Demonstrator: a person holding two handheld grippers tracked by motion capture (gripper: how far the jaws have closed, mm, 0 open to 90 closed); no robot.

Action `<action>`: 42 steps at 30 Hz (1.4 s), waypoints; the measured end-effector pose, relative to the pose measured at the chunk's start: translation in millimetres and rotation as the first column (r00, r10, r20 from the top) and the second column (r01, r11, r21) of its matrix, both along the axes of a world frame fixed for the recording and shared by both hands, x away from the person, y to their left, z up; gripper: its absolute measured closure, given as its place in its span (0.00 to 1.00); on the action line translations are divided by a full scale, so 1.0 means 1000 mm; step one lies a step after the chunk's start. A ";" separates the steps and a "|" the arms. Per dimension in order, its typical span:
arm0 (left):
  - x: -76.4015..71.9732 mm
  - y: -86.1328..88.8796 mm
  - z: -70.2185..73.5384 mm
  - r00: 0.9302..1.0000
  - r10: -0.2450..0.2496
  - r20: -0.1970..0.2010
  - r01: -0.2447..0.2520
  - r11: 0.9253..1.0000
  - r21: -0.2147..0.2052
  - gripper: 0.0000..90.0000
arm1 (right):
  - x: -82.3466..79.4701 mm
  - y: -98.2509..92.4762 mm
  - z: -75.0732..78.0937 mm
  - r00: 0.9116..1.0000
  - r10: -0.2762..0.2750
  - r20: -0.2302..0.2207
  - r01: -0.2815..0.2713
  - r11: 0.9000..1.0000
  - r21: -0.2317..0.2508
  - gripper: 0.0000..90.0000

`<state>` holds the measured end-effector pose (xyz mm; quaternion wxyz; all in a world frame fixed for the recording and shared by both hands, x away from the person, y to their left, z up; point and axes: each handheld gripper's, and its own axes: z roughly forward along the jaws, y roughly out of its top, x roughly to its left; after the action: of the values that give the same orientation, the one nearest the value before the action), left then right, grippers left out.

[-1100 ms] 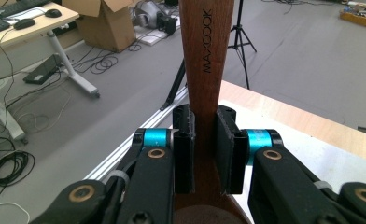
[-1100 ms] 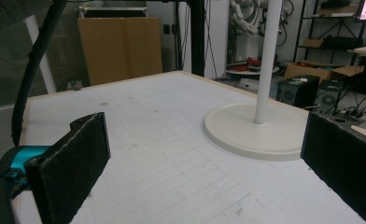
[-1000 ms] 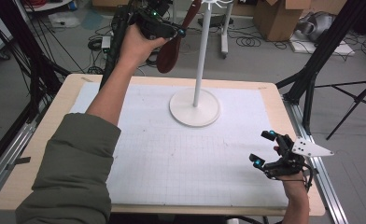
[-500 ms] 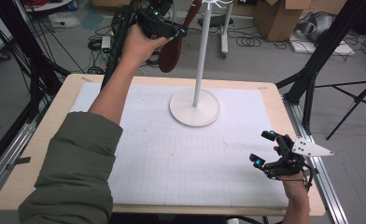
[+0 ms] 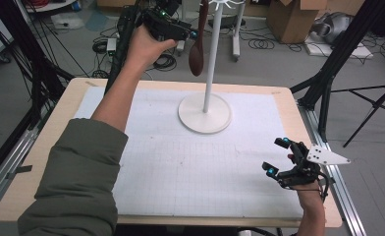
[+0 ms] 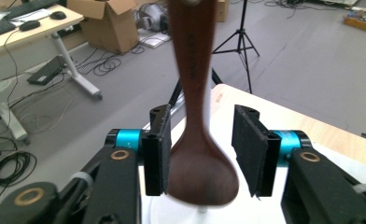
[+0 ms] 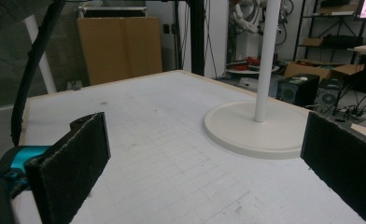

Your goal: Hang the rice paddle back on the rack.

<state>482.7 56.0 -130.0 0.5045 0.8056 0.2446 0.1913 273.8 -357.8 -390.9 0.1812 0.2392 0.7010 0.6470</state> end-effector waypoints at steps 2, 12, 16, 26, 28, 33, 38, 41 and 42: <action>-0.003 0.000 0.001 1.000 -0.007 0.002 0.007 1.000 0.003 0.60 | 0.000 0.000 0.000 1.000 0.000 0.004 0.000 1.000 0.001 0.01; -0.013 0.013 -0.002 1.000 -0.018 -0.006 0.018 0.998 0.054 0.46 | 0.000 0.001 0.001 1.000 0.004 0.011 -0.004 1.000 -0.003 0.01; -0.019 0.025 -0.005 1.000 -0.023 -0.007 0.023 0.999 0.046 0.45 | 0.000 0.002 0.001 1.000 0.002 0.004 -0.002 1.000 -0.003 0.01; -0.033 0.062 -0.017 1.000 -0.001 -0.020 0.003 0.998 0.058 0.41 | 0.000 0.006 0.002 1.000 0.003 0.007 -0.003 1.000 -0.003 0.01; -0.037 0.071 -0.021 1.000 0.000 -0.024 0.002 0.999 0.054 0.40 | 0.001 0.006 0.002 1.000 0.004 0.008 -0.004 1.000 -0.010 0.01; -0.046 0.091 -0.030 0.999 0.014 -0.043 -0.011 0.998 0.061 0.37 | 0.001 0.009 0.002 1.000 0.007 0.001 -0.007 1.000 -0.016 0.01; -0.054 0.108 -0.036 0.999 0.025 -0.042 -0.023 0.998 0.055 0.34 | 0.001 0.013 0.003 1.000 0.014 0.003 -0.014 1.000 -0.026 0.01; -0.060 0.117 -0.040 0.999 0.026 -0.045 -0.024 0.998 0.053 0.30 | 0.002 0.015 0.003 1.000 0.018 0.003 -0.018 0.999 -0.028 0.01; -0.061 0.119 -0.042 0.998 0.026 -0.049 -0.023 0.998 0.055 0.30 | 0.002 0.015 0.003 1.000 0.018 -0.003 -0.018 0.999 -0.029 0.01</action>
<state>421.3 175.4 -171.7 0.4737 0.8206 0.2614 0.1841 275.5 -343.0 -388.3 0.1780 0.2311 0.7127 0.6380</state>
